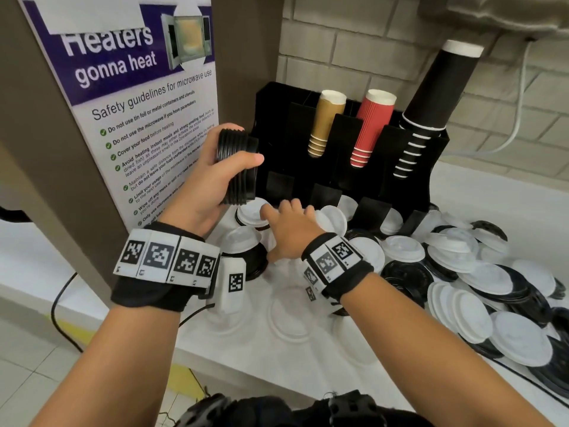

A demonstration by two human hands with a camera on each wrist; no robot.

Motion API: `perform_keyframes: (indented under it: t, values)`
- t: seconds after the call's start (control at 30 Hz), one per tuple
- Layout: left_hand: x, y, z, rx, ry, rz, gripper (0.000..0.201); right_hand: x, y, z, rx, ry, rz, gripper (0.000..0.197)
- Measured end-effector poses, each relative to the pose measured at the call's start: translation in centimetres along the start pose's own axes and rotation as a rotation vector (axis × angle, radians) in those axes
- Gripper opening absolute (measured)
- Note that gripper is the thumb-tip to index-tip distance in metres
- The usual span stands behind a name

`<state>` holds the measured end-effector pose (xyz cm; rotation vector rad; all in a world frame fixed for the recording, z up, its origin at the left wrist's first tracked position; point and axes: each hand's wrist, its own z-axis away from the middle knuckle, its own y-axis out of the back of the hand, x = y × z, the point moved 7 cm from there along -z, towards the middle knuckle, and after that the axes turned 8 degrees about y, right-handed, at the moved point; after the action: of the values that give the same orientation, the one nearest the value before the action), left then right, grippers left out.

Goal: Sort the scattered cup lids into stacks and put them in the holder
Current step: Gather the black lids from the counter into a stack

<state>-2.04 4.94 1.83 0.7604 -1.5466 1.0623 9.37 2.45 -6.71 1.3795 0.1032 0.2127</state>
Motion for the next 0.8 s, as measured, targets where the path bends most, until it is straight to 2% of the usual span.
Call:
perform_keyframes:
  t: [0.07, 0.13, 0.2, 0.33, 0.47, 0.67, 0.8]
  values:
    - [-0.1, 0.0, -0.1, 0.004, 0.006, 0.006, 0.039, -0.8, 0.5, -0.3, 0.014, 0.053, 0.038, 0.057]
    - [-0.2, 0.0, -0.3, 0.006, 0.012, 0.003, 0.039, -2.2, -0.1, -0.5, -0.05, 0.152, -0.005, 0.036]
    - [-0.2, -0.1, -0.4, 0.003, 0.011, -0.004, 0.039, -3.2, -1.0, -0.6, -0.126, 0.202, -0.053, 0.031]
    - [-0.2, 0.0, -0.6, 0.001, 0.014, 0.006, 0.041, -3.4, -1.2, -1.1, -0.12, 0.197, -0.027, 0.052]
    - [-0.3, 0.0, -0.9, 0.003, 0.01, 0.002, 0.04, -3.8, -1.7, -1.7, -0.19, 0.199, -0.011, 0.084]
    - [-0.4, -0.2, -1.0, -0.01, 0.028, -0.001, 0.035, -4.2, -2.4, -2.4, -0.198, 0.219, -0.023, 0.075]
    - [-0.5, 0.1, -1.1, -0.004, 0.059, 0.026, 0.036, -2.8, -1.0, -2.1, -0.171, 0.245, -0.261, 0.08]
